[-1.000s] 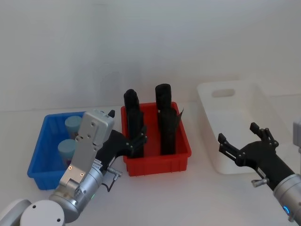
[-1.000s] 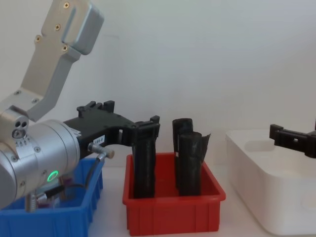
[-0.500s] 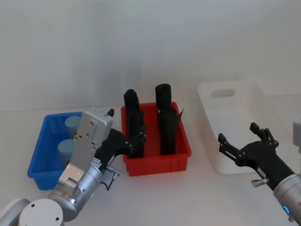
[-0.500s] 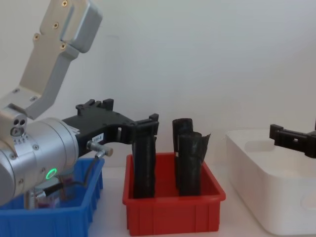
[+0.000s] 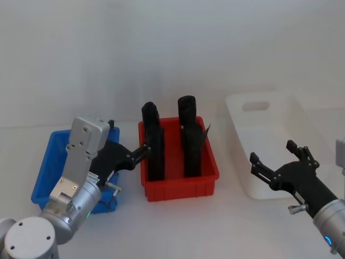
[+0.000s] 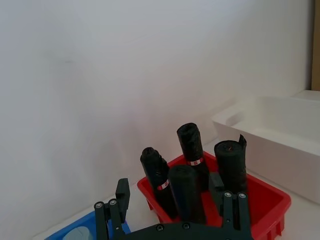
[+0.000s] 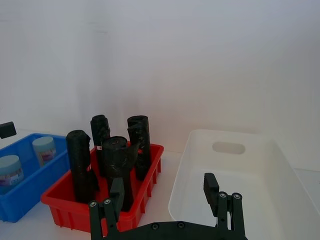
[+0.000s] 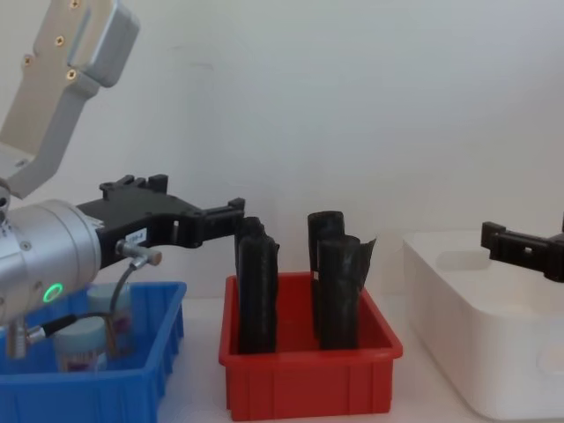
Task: Pick the cotton swabs from the blue box and place them into the white box.
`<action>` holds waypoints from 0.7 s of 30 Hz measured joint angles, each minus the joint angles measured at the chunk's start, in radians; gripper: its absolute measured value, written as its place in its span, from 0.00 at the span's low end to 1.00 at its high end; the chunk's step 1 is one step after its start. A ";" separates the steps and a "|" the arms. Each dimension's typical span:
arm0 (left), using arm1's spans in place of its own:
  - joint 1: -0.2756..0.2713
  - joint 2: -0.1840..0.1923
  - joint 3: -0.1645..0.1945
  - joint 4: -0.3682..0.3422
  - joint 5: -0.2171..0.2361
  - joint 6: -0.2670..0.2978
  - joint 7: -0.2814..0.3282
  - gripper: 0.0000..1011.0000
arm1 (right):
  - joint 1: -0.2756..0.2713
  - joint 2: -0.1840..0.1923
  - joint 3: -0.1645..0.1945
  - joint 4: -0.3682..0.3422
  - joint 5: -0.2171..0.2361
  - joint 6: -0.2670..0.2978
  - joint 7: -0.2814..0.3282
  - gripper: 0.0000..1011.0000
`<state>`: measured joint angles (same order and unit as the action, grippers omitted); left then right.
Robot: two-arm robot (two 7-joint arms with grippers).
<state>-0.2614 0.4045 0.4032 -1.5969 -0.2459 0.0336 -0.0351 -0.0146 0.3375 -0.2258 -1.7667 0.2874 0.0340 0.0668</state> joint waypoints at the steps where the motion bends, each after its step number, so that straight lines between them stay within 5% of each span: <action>1: -0.003 0.003 -0.006 0.005 -0.008 0.009 -0.001 0.99 | 0.000 0.000 0.000 0.000 0.000 0.000 0.000 0.99; 21: -0.063 0.027 -0.081 0.138 -0.096 0.114 -0.038 0.99 | 0.000 0.000 0.000 0.000 0.000 0.000 0.000 0.99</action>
<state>-0.3241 0.4312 0.3226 -1.4586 -0.3417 0.1480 -0.0730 -0.0146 0.3375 -0.2258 -1.7668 0.2874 0.0340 0.0667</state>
